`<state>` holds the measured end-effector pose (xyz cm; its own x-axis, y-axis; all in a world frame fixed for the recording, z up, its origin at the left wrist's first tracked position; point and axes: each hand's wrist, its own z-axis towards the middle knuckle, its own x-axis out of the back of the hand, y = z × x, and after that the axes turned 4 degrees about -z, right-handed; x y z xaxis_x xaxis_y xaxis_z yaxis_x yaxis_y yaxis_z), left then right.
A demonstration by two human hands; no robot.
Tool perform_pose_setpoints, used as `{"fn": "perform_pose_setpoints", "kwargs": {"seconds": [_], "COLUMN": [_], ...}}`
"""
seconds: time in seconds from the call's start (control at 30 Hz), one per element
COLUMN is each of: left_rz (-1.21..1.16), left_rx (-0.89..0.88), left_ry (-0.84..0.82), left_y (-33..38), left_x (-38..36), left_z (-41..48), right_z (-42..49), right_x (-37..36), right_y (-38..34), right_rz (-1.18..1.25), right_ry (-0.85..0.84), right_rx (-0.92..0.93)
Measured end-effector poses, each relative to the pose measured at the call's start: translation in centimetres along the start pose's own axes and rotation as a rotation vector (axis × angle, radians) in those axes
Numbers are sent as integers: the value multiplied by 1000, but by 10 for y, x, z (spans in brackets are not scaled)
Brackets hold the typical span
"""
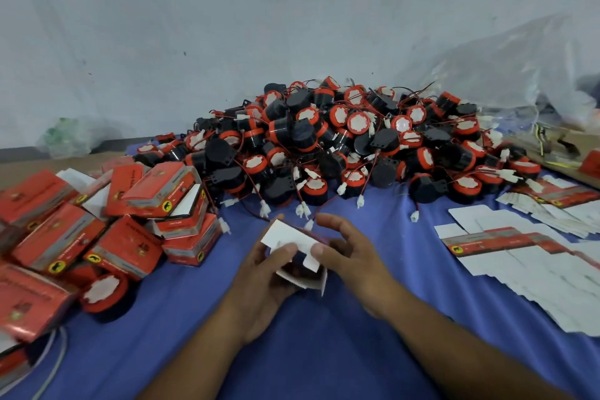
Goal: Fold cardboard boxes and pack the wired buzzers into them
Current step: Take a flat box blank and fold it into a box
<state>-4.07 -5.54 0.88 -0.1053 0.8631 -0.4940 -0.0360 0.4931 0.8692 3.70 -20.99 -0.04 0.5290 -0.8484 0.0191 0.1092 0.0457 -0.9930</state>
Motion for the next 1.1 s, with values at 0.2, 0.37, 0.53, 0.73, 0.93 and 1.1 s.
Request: {"fn": "perform_pose_setpoints", "kwargs": {"seconds": [0.2,0.37,0.53,0.73,0.93,1.1], "left_rz": [-63,-90,-6,27,-82,-13], "left_rx": [-17,21,38,57,94,81], "left_ry": [-98,-185,-146,-82,-22,-76], "left_y": [-3,-6,-12,-10,-5,-12], "left_x": [6,9,7,1,7,8], "left_z": [-2,-2,0,1,0,1], "right_z": [-3,-6,2,4,5,6], "right_x": [13,9,8,14,26,18], "right_y": [-8,-13,-8,-4,-7,-3], "right_rz": [-127,-77,-113,91,-43,73], "right_ry": [-351,-305,39,-208,-407,-288], "right_rx": [4,-3,-1,-18,-41,-42]}}
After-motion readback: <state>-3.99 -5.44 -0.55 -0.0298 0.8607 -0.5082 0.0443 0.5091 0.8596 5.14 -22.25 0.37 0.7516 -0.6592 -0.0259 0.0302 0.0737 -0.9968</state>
